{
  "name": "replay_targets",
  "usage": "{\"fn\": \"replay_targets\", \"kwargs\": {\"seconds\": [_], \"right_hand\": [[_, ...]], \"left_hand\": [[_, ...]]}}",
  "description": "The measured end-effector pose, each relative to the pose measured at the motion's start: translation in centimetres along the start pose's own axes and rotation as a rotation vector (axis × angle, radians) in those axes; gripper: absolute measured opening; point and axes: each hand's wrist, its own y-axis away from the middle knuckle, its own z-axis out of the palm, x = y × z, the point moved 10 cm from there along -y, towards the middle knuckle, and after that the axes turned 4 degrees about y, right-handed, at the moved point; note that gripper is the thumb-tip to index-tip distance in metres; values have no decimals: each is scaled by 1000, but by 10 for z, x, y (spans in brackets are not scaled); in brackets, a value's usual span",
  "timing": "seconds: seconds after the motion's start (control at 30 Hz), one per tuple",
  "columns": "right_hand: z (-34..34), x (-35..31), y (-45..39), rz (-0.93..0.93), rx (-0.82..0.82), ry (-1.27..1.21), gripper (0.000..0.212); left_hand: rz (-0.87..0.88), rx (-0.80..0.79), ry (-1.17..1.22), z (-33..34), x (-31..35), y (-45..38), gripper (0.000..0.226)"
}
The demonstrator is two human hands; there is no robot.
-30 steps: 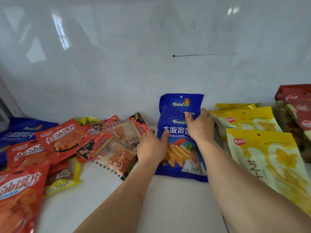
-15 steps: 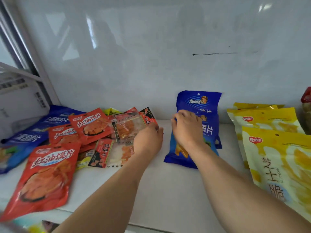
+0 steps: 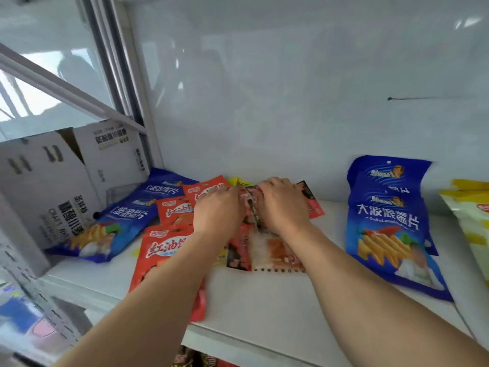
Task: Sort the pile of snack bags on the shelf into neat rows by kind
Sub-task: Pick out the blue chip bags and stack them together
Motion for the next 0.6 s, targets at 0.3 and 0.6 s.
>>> {"fn": "replay_targets", "kwargs": {"seconds": [0.3,0.6], "right_hand": [[40,-128,-66,72,-137,-184,28],[105,-201,-107,270,-333,-633,35]], "left_hand": [[-73,-31,67,-22,-146,-22,31],[-360,-317,265,17,-278,-21,46]]}}
